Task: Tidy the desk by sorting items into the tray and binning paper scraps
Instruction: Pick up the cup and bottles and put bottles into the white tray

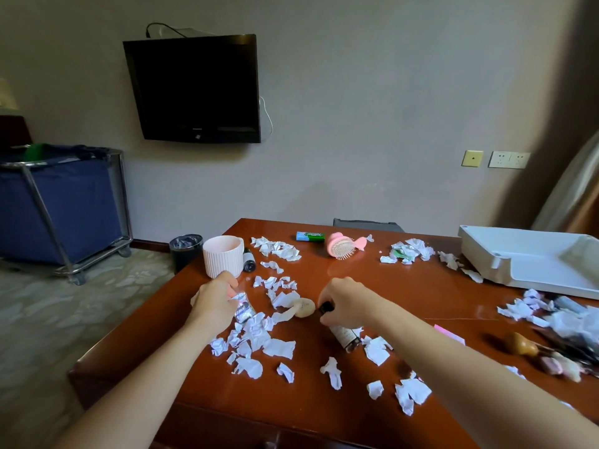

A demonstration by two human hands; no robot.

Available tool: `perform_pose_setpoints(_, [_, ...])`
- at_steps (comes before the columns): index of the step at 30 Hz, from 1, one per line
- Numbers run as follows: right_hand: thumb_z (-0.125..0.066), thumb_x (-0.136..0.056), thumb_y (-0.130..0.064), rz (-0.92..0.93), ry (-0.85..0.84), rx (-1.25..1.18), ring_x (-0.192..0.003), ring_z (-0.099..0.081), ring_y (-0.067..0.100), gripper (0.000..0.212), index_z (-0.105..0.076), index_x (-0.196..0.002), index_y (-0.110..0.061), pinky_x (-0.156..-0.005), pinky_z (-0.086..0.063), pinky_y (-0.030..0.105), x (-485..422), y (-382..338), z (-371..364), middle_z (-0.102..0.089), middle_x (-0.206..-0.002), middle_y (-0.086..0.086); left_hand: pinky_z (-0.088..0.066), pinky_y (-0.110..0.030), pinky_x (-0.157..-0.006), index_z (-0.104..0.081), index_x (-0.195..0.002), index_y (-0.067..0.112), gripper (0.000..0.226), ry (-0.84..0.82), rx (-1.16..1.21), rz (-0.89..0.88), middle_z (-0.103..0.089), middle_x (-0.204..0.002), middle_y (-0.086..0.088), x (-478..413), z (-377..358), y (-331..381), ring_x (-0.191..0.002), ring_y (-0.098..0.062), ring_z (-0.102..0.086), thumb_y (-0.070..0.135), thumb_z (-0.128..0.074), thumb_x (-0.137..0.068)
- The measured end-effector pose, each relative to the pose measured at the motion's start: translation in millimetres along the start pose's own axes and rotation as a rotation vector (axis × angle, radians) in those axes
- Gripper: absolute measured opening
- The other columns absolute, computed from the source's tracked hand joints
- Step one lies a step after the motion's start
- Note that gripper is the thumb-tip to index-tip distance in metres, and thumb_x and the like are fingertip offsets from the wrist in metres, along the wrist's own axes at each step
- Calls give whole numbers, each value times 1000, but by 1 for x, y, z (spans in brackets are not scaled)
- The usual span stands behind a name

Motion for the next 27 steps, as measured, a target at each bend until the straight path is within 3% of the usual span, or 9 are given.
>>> perform_pose_setpoints(4, [-64, -86, -21, 4, 123, 9, -86, -58, 19, 27, -66, -111, -12, -75, -50, 24, 9, 16, 23, -65, -109, 7, -46, -16, -69, -60, -105, 13, 20, 18, 66, -71, -62, -101, -3, -2, 2, 26, -95, -19, -59, 1, -55, -90])
perform_pose_setpoints(6, [-61, -87, -17, 0, 171, 22, -86, -61, 20, 23, -68, -109, -11, -74, -51, 25, 13, 24, 36, -68, -108, 8, -42, -11, -63, -59, -104, 14, 19, 19, 118, -151, -61, -93, -1, 3, 8, 51, -88, -15, -60, 1, -55, -90])
perform_pose_setpoints(9, [-58, -88, -14, -22, 247, 32, -94, -64, 24, 25, -69, -111, -13, -79, -55, 31, 18, 38, 56, -68, -111, 8, -40, -11, -60, -58, -93, 18, 16, -34, 183, -266, -60, -87, 1, 9, 12, 91, -74, -5, -55, 3, -56, -89])
perform_pose_setpoints(13, [-59, -86, -12, -91, 329, 47, -95, -64, 27, 26, -69, -110, -9, -78, -53, 34, 22, 65, 80, -70, -110, 10, -44, -15, -62, -61, -91, 18, 13, -132, 195, -362, -59, -86, 3, 16, 0, 143, -81, -9, -56, 6, -55, -89])
perform_pose_setpoints(17, [-62, -84, -16, -164, 362, 52, -93, -64, 29, 22, -71, -103, -8, -82, -55, 40, 26, 95, 106, -71, -104, 11, -43, -15, -60, -59, -84, 17, 14, -224, 175, -442, -59, -83, 2, 15, -22, 187, -73, -5, -53, 5, -55, -88])
perform_pose_setpoints(21, [-60, -82, -12, -231, 389, 29, -95, -63, 29, 22, -71, -101, -8, -75, -49, 32, 32, 124, 127, -71, -104, 12, -39, -18, -56, -58, -84, 19, 11, -273, 180, -498, -53, -76, 9, 12, -44, 230, -71, -6, -51, 9, -57, -89])
perform_pose_setpoints(25, [-59, -83, -9, -267, 412, 11, -95, -63, 25, 23, -72, -102, -9, -73, -44, 27, 36, 152, 138, -71, -105, 9, -48, -26, -70, -59, -80, 24, 15, -297, 173, -505, -60, -78, 7, 4, -68, 266, -77, -14, -57, 12, -56, -88])
perform_pose_setpoints(27, [-60, -83, -9, -283, 430, 5, -87, -61, 24, 21, -72, -100, -8, -69, -43, 26, 36, 163, 142, -71, -103, 10, -44, -20, -62, -62, -84, 19, 17, -314, 221, -516, -61, -80, 1, 1, -78, 279, -74, -14, -57, 6, -51, -89])
Point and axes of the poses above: each hand's wrist, its own x-axis away from the middle knuckle, its own z-axis out of the back of the hand, y = z × x, the point moved 3 cm from there along -x, towards the middle knuckle
